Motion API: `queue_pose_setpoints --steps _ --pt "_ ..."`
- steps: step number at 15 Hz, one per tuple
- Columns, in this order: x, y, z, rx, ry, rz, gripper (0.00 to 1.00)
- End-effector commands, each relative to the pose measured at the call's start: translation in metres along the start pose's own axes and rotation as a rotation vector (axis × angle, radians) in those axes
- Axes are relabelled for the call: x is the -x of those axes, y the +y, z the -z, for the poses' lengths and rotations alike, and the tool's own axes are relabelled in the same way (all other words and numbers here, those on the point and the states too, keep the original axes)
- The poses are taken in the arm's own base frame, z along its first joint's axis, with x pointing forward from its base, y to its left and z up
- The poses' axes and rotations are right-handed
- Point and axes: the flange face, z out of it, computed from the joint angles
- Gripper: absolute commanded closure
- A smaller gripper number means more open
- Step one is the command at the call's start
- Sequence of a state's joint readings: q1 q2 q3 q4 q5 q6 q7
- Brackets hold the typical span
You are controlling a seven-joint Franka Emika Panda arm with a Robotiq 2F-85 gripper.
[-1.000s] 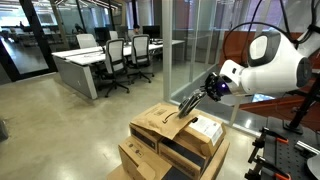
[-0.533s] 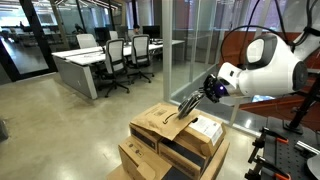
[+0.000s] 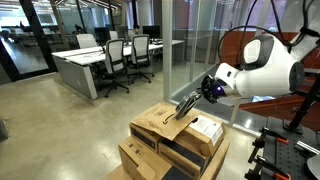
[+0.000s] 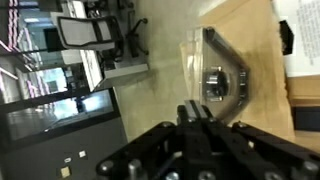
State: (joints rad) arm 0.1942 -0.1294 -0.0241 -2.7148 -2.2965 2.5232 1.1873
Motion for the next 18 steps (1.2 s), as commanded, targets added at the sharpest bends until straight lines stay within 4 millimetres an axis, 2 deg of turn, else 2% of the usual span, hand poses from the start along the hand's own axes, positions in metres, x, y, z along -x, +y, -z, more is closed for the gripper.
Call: queue_pose_setpoints --steps 1,18 --pt "-0.0064 0.0005 -0.0025 0.011 -0.003 -0.017 1.0" --pt "-0.0113 -0.0042 -0.0045 -0.009 -0.022 -0.04 1.0"
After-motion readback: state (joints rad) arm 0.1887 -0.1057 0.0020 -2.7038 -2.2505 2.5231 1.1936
